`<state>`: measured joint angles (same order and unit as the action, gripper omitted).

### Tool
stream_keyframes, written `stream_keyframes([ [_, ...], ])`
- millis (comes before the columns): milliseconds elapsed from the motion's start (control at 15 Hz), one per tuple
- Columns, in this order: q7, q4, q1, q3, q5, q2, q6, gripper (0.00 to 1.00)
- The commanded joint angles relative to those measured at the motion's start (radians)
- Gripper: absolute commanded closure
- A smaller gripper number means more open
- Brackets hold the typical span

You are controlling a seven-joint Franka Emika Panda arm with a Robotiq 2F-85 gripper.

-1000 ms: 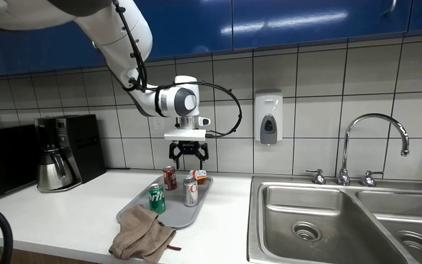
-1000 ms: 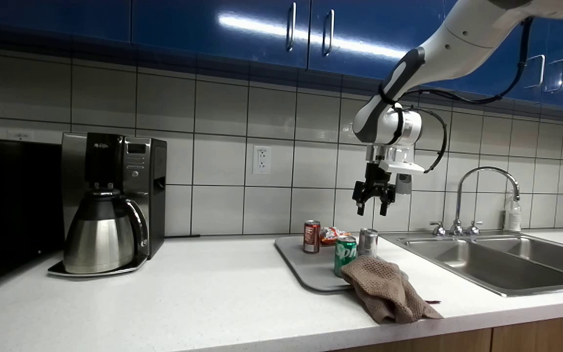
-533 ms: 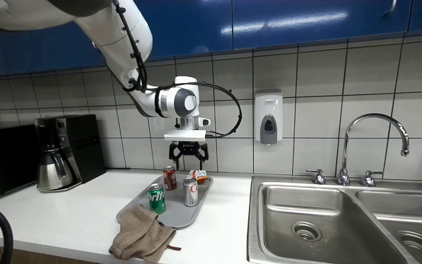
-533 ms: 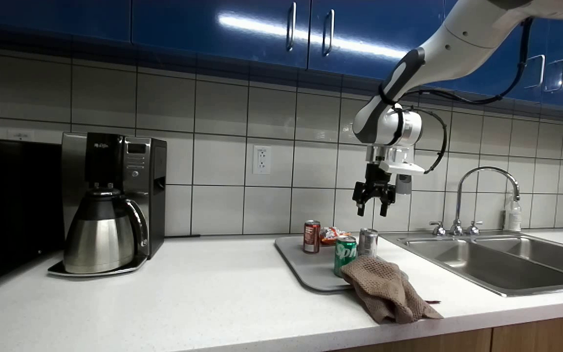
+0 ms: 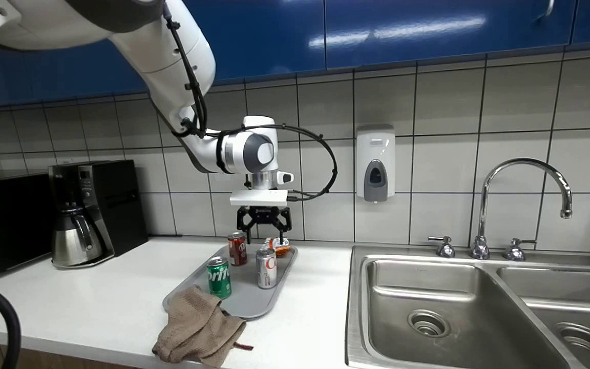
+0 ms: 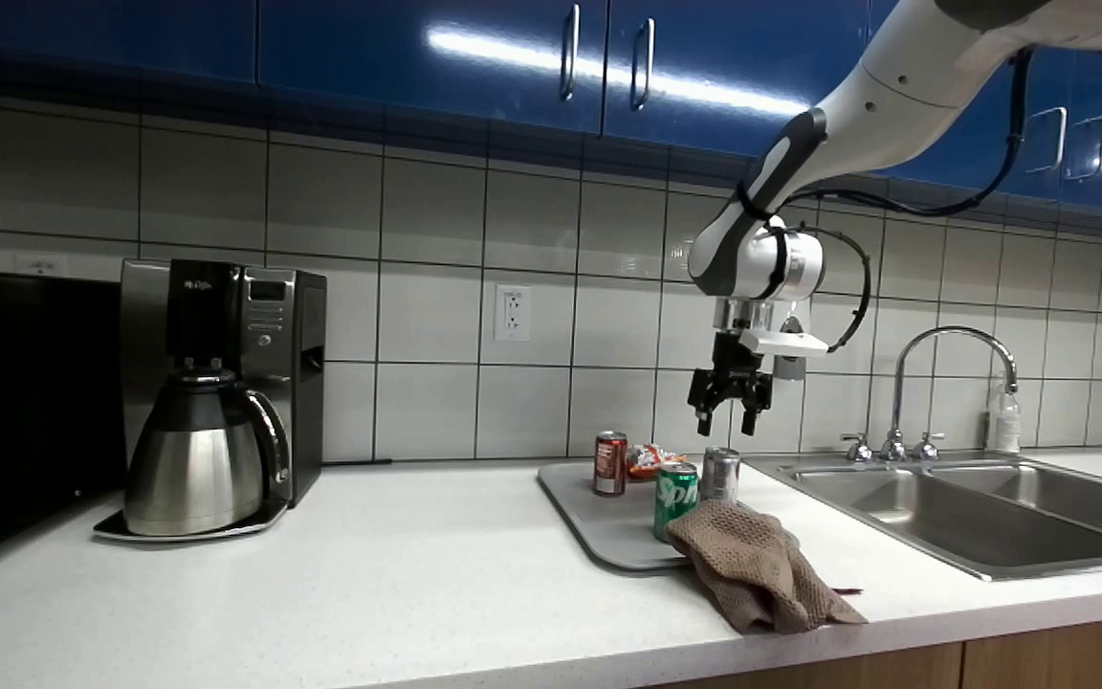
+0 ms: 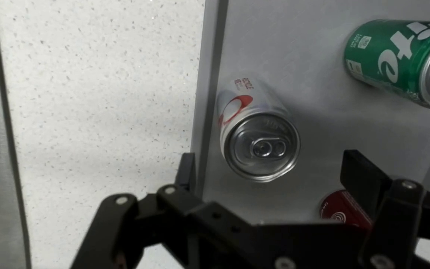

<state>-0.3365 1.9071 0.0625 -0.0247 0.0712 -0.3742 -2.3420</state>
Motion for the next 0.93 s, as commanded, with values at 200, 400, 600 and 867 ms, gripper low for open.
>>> stream_keyframes([
  [200, 0.049, -0.010, -0.006, 0.014, -0.030, -0.057, -0.074, 0.00],
  [400, 0.075, -0.017, -0.015, 0.008, -0.039, -0.083, -0.097, 0.00],
  [600, 0.100, -0.019, -0.017, 0.004, -0.052, -0.099, -0.115, 0.00],
  [867, 0.132, -0.023, -0.020, -0.001, -0.075, -0.121, -0.130, 0.00],
])
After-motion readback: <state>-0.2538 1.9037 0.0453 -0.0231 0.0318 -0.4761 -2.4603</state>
